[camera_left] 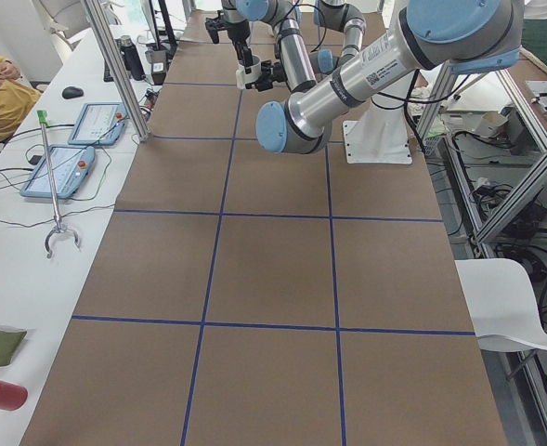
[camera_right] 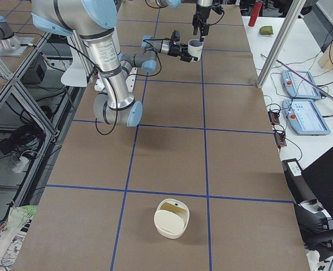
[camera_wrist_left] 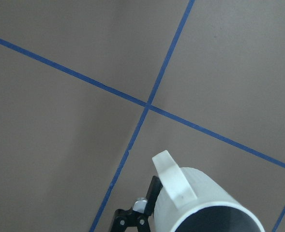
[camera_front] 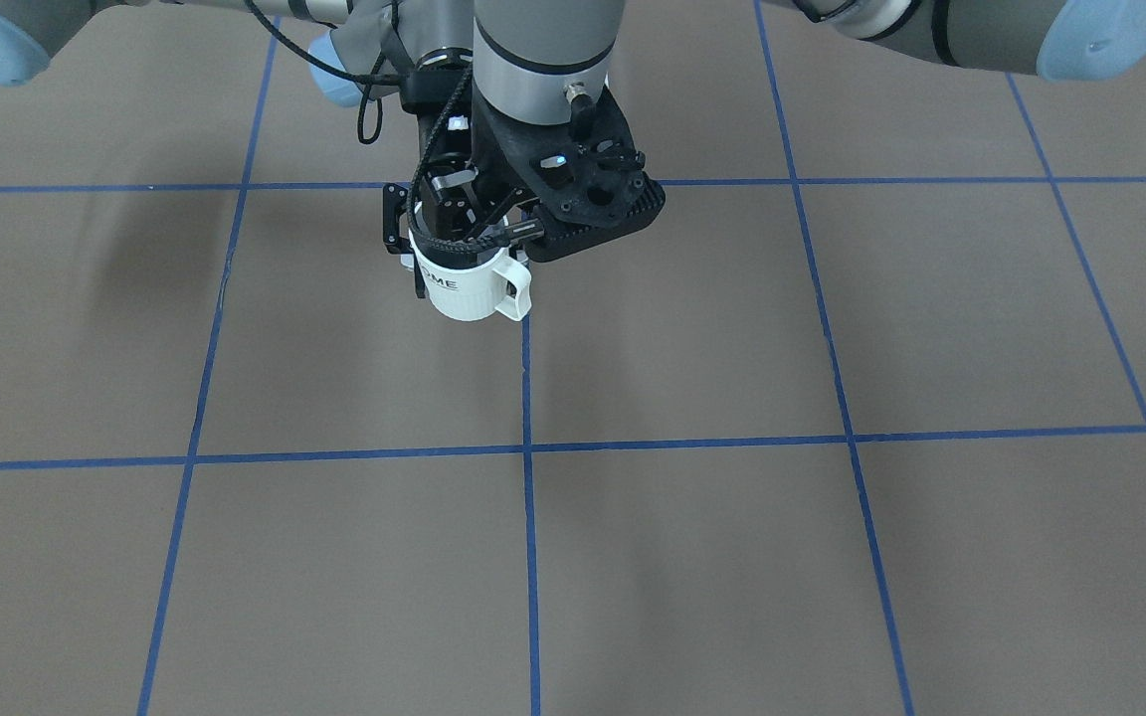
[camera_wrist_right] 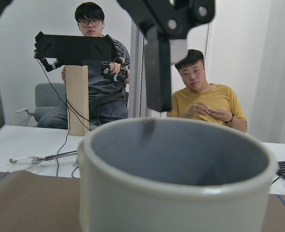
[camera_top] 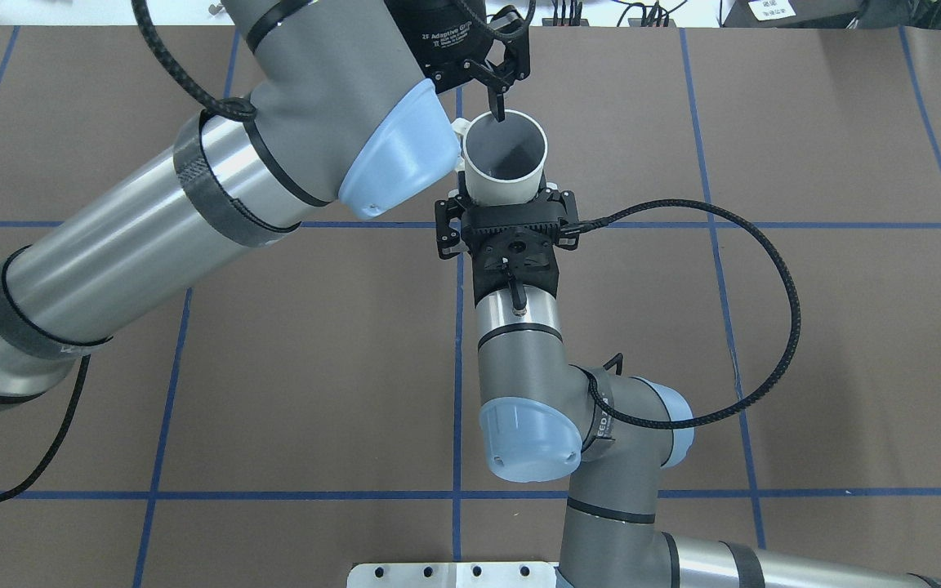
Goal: Left arm hands cup to right arm to dump lemon
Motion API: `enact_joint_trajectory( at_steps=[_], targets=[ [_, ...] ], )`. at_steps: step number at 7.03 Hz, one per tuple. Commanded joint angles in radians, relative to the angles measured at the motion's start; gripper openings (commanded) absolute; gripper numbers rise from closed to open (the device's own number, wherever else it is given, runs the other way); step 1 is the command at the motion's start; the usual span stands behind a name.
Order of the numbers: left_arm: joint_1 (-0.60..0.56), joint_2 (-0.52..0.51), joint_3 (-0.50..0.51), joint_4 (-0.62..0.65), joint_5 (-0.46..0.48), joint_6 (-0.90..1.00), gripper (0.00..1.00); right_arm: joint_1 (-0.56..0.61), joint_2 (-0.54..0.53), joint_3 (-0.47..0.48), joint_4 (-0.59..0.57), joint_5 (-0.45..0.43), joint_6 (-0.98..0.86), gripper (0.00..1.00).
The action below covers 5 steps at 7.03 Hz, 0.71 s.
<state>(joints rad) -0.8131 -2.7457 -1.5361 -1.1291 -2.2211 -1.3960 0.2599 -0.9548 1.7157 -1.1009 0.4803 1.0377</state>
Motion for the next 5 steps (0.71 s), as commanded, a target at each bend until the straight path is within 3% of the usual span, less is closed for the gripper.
enact_joint_trajectory(
  at_steps=[1,5],
  targets=[
    [0.002,-0.003,-0.005,0.040,-0.002,0.000,0.80,-0.004,0.001,0.013,-0.014,0.000,-0.001,0.17],
    [0.002,-0.038,-0.032,0.109,-0.032,-0.001,0.80,-0.004,0.001,0.005,-0.017,0.000,0.001,0.18]
  ],
)
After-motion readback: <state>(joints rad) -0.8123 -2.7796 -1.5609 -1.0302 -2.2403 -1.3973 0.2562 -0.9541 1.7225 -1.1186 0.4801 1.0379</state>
